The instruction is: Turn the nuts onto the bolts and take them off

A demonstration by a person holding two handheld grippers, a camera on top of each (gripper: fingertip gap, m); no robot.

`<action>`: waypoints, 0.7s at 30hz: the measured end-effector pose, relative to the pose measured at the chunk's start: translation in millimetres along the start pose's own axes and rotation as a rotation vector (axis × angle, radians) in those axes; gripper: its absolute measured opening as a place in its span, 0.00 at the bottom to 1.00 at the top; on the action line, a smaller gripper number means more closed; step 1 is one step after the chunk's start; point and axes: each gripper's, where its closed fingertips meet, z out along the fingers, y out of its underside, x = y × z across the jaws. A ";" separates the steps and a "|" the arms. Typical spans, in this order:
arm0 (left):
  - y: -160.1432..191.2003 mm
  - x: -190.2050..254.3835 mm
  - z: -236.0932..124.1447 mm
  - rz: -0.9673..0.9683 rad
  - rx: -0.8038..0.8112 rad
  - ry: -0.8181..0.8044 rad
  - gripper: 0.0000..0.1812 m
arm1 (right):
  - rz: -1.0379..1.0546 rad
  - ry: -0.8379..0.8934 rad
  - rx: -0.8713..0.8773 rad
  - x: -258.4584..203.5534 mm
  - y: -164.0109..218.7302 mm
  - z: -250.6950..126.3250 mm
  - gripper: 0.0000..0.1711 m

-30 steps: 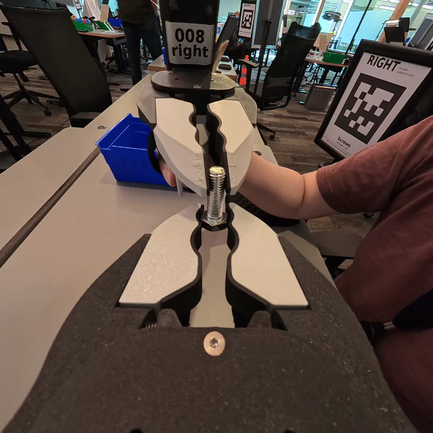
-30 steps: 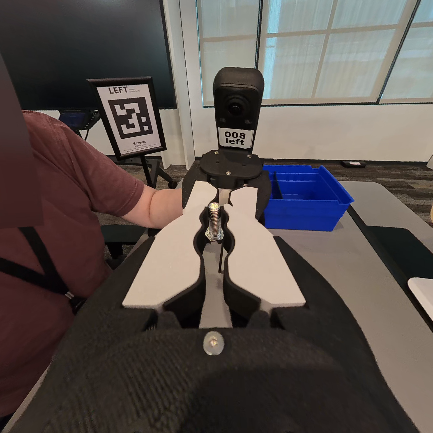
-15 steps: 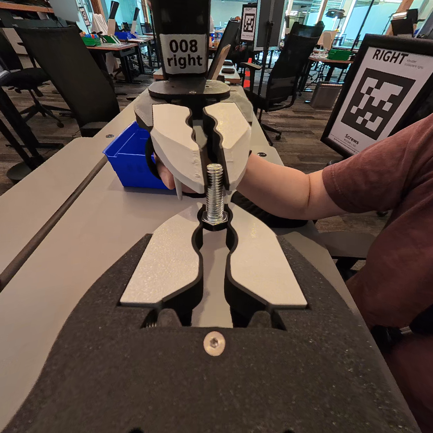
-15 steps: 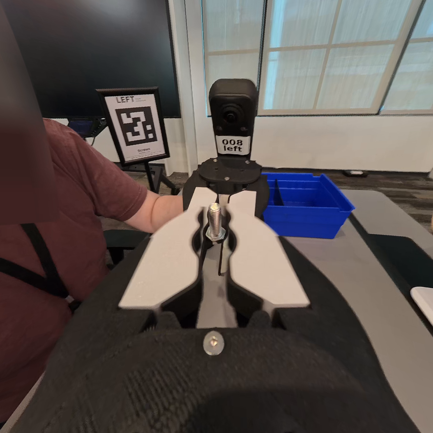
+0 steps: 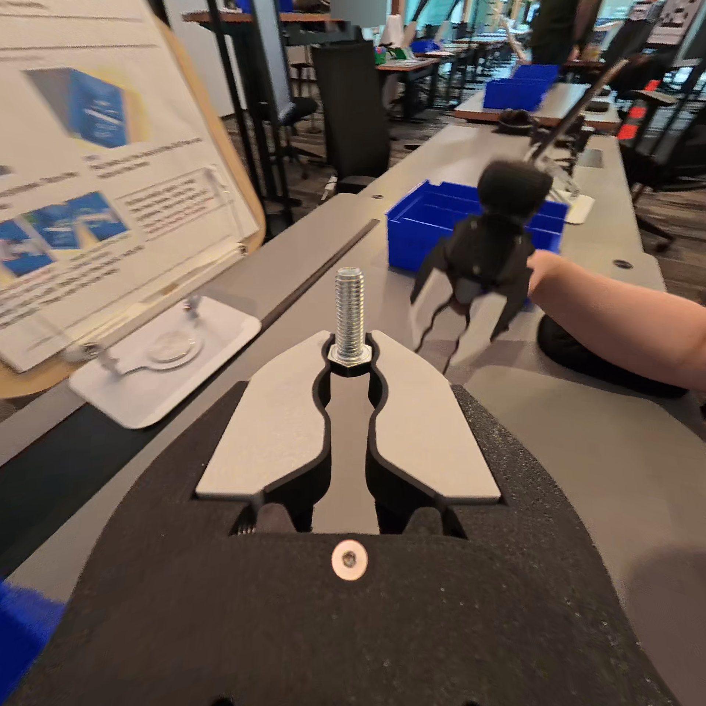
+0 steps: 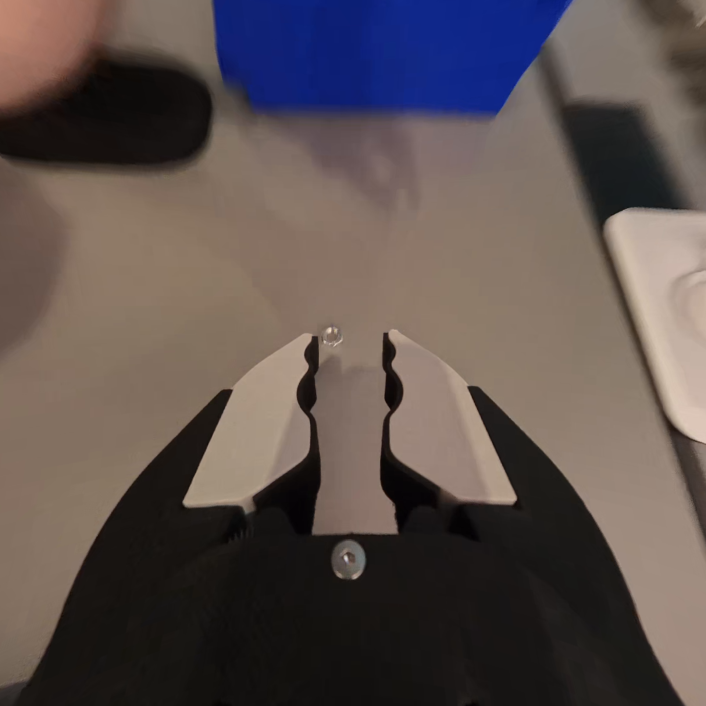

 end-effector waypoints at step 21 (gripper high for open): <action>-12.7 -40.9 -73.5 -0.028 0.063 -0.146 0.08 | -0.035 -0.119 -0.414 -12.0 48.6 78.9 0.12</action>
